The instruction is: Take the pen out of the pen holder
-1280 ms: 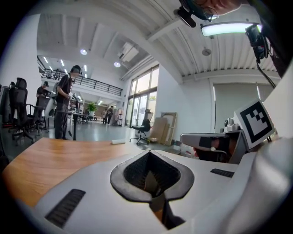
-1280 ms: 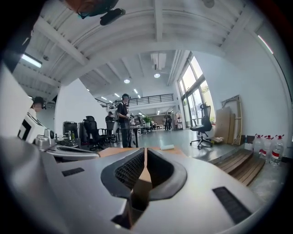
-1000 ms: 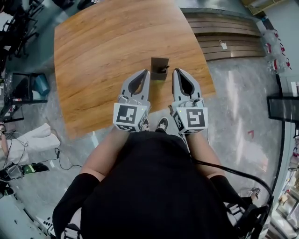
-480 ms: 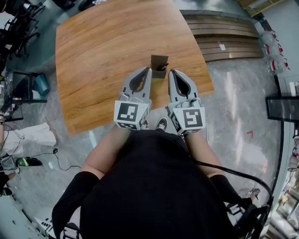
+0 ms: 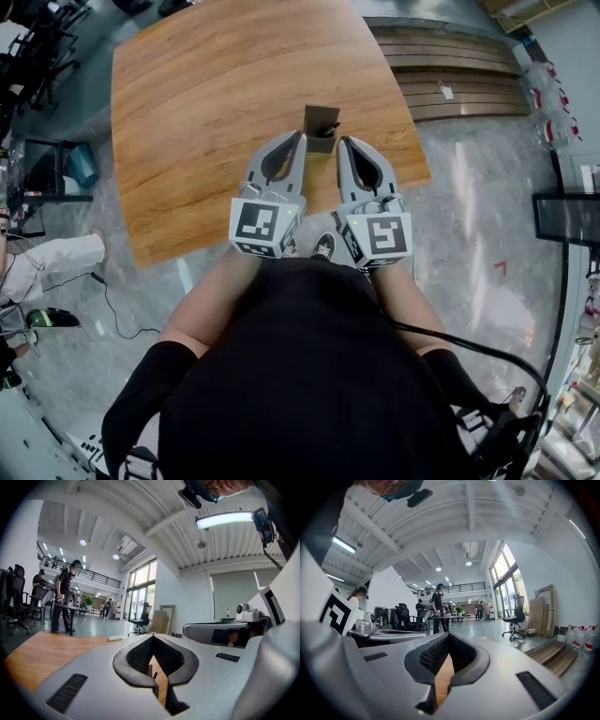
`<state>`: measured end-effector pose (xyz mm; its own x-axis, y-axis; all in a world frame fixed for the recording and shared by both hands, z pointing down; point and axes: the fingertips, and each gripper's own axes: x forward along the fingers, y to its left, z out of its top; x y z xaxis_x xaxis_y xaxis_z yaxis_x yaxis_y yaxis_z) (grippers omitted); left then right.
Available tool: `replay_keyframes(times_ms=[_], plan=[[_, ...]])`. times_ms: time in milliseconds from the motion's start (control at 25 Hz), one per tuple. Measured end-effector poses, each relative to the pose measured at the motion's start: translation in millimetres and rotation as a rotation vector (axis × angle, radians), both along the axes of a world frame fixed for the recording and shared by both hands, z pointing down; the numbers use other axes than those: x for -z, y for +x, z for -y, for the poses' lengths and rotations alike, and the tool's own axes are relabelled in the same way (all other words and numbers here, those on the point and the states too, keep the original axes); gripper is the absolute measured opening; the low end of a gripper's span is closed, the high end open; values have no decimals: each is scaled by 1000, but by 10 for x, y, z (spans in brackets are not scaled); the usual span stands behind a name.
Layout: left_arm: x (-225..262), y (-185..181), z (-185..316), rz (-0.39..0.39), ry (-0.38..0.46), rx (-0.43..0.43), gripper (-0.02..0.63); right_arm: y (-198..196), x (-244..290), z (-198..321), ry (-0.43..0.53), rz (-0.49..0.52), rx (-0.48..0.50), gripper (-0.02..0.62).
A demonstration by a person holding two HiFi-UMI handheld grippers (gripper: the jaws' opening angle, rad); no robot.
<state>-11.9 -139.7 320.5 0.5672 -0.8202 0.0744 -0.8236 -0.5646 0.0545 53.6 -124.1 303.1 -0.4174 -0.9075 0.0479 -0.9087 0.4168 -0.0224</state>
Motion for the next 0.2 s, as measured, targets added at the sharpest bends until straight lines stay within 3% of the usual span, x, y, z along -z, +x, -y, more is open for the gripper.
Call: replay_keyframes(times_ms=[200], plan=[[11,-12,-11,2,-1,0,0,-4,12,-9,-3,-2,-2,14]])
